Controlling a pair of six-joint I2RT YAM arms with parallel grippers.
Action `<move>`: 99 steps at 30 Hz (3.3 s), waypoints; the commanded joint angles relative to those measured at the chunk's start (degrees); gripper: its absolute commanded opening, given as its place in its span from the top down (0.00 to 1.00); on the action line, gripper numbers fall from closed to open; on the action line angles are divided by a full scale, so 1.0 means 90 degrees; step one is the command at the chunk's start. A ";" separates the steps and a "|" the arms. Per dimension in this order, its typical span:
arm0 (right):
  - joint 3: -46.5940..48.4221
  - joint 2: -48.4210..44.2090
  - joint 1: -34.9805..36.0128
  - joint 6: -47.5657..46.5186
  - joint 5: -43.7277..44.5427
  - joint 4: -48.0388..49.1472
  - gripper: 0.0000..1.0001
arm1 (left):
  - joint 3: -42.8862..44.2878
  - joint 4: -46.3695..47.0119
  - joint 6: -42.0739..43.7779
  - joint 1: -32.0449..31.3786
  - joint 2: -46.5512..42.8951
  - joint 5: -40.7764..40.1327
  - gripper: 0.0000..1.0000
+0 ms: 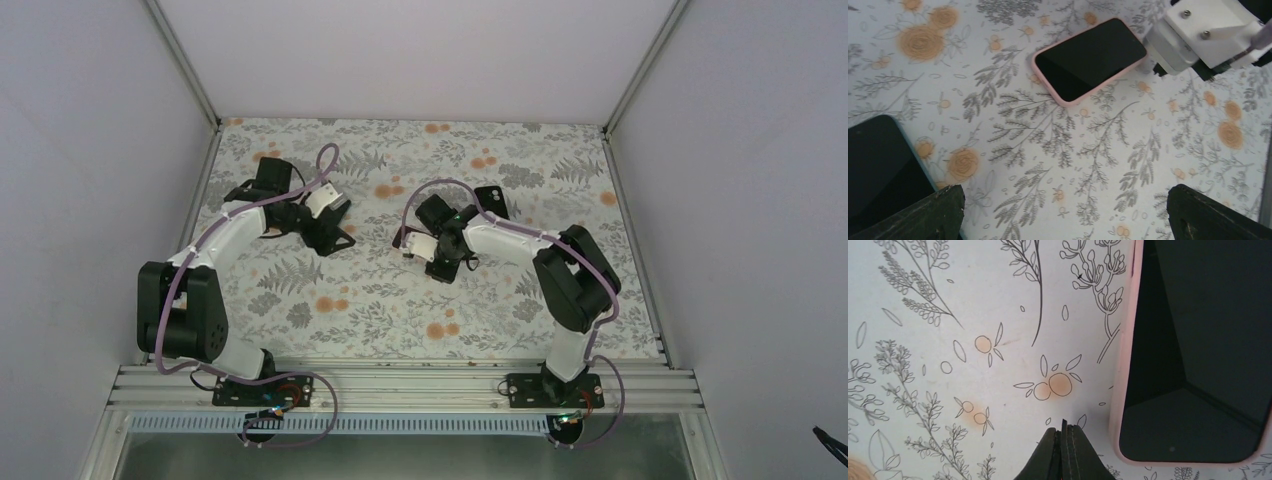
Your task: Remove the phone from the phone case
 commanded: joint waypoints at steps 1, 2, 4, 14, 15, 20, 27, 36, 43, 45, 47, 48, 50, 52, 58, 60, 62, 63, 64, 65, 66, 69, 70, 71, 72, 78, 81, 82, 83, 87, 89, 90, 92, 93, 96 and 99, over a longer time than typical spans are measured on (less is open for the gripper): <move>-0.0206 0.0149 0.0039 0.0355 0.0263 0.0421 0.96 | 0.0091 0.0597 -0.0414 0.0058 -0.0158 -0.0380 0.00; -0.0241 0.0194 0.0008 0.0395 0.0398 0.0485 0.96 | 0.0096 0.0685 -0.0470 0.0058 -0.0171 -0.0449 0.00; -0.0249 0.0270 -0.0077 0.0458 0.0522 0.0553 0.96 | 0.0121 0.0771 -0.0544 0.0068 -0.0187 -0.0523 0.00; 0.0046 0.0902 -0.0652 0.0690 0.1208 0.0814 0.96 | 0.0078 0.0888 -0.0609 0.0111 -0.0226 -0.0714 0.00; 0.0143 0.0968 -0.0689 0.0684 0.1228 0.0807 0.96 | 0.0071 0.0907 -0.0618 0.0121 -0.0230 -0.0714 0.00; 0.0899 0.1419 -0.0864 0.0618 0.1501 0.0633 0.96 | 0.0125 0.0934 -0.0658 0.0146 -0.0218 -0.0714 0.00; 0.2314 0.2290 -0.1053 0.0377 0.1339 0.0016 0.96 | 0.0010 0.0971 -0.0624 0.0202 -0.0309 -0.0690 0.00; 0.3761 0.3220 -0.1027 0.0295 0.1048 -0.0465 0.96 | -0.0196 0.0926 -0.0408 0.0471 -0.0426 -0.0579 0.00; 0.4263 0.3459 -0.0780 0.0239 0.0961 -0.0285 0.96 | -0.0255 0.0951 -0.0351 0.0676 -0.0426 -0.0262 0.00; 0.4356 0.3474 -0.0659 0.0203 0.0908 -0.0261 0.96 | -0.0302 0.0989 -0.0336 0.0725 -0.0437 -0.0204 0.00; 0.4503 0.3524 -0.0524 0.0205 0.0764 -0.0328 0.96 | -0.0362 0.1003 -0.0318 0.0776 -0.0453 -0.0145 0.00; 0.4567 0.3546 -0.0470 0.0202 0.0687 -0.0367 0.96 | -0.0384 0.0987 -0.0303 0.0810 -0.0470 -0.0131 0.00; 0.4676 0.3610 -0.0367 0.0211 0.0587 -0.0438 0.96 | -0.0418 0.0984 -0.0252 0.0869 -0.0505 -0.0088 0.00; 0.4756 0.3680 -0.0274 0.0206 0.0481 -0.0551 0.96 | -0.0430 0.0942 -0.0207 0.0946 -0.0535 -0.0035 0.00; 0.4587 0.3382 -0.0180 0.0413 0.1115 -0.0170 0.93 | -0.0449 0.0840 -0.0102 0.1143 -0.0627 0.0084 0.00; 0.4533 0.2995 -0.0281 0.0414 0.0975 -0.0084 0.69 | -0.0445 0.0814 -0.0069 0.1196 -0.0644 0.0131 0.00; 0.4554 0.2711 -0.0352 0.0272 0.0632 -0.0263 0.35 | -0.0450 0.0786 -0.0042 0.1252 -0.0650 0.0194 0.00; 0.4558 0.2588 -0.0366 0.0137 0.0470 -0.0420 0.19 | -0.0447 0.0779 -0.0040 0.1279 -0.0653 0.0228 0.00; 0.4522 0.2463 -0.0367 -0.0013 0.0317 -0.0553 0.05 | -0.0443 0.0787 -0.0039 0.1304 -0.0650 0.0256 0.00; 0.4466 0.2333 -0.0367 -0.0381 0.0062 -0.0803 0.01 | -0.0440 0.0797 -0.0056 0.1315 -0.0645 0.0283 0.00; 0.4366 0.2209 -0.0367 -0.0775 -0.0199 -0.0943 0.00 | -0.0445 0.0804 -0.0057 0.1326 -0.0645 0.0314 0.00; 0.3790 0.1797 -0.0367 -0.1415 -0.0476 -0.1003 0.00 | -0.0440 0.0836 -0.0124 0.1328 -0.0631 0.0395 0.00; 0.3671 0.1728 -0.0368 -0.1529 -0.0496 -0.0980 0.00 | -0.0445 0.0842 -0.0129 0.1327 -0.0630 0.0407 0.00; 0.3607 0.1676 -0.0376 -0.1653 -0.0636 -0.1031 0.00 | -0.0449 0.0846 -0.0140 0.1328 -0.0642 0.0416 0.00; 0.3551 0.1647 -0.0377 -0.1831 -0.0843 -0.1142 0.00 | -0.0452 0.0861 -0.0153 0.1335 -0.0642 0.0414 0.00; 0.3206 0.1634 -0.0287 -0.2287 -0.1400 -0.1104 0.00 | -0.0468 0.0905 -0.0220 0.1337 -0.0711 0.0342 0.00; 0.3189 0.1823 -0.0234 -0.2274 -0.1396 -0.1002 0.00 | -0.0474 0.0938 -0.0268 0.1338 -0.0736 0.0305 0.00; 0.3212 0.1895 -0.0231 -0.2257 -0.1401 -0.0994 0.00 | -0.0470 0.0949 -0.0272 0.1333 -0.0737 0.0285 0.00; 0.3252 0.1966 -0.0231 -0.2256 -0.1446 -0.0998 0.00 | -0.0474 0.0953 -0.0284 0.1336 -0.0738 0.0267 0.00; 0.3367 0.2171 -0.0250 -0.2307 -0.1681 -0.1088 0.00 | -0.0524 0.0993 -0.0288 0.1341 -0.0738 0.0254 0.00; 0.3376 0.2268 -0.0250 -0.2291 -0.1640 -0.1017 0.00 | -0.0554 0.0994 -0.0278 0.1346 -0.0729 0.0287 0.00; 0.3381 0.2322 -0.0249 -0.2289 -0.1614 -0.1000 0.00 | -0.0564 0.1007 -0.0277 0.1347 -0.0720 0.0301 0.00; 0.3386 0.2395 -0.0250 -0.2282 -0.1551 -0.0922 0.00 | -0.0593 0.1031 -0.0273 0.1347 -0.0713 0.0319 0.00; 0.3394 0.2415 -0.0250 -0.2280 -0.1534 -0.0896 0.00 | -0.0601 0.1032 -0.0273 0.1347 -0.0708 0.0331 0.00; 0.3452 0.2464 -0.0267 -0.2296 -0.1544 -0.0864 0.00 | -0.0624 0.1032 -0.0235 0.1357 -0.0708 0.0367 0.00; 0.3562 0.2565 -0.0270 -0.2328 -0.1530 -0.0977 0.00 | -0.0644 0.1010 -0.0191 0.1376 -0.0700 0.0392 0.00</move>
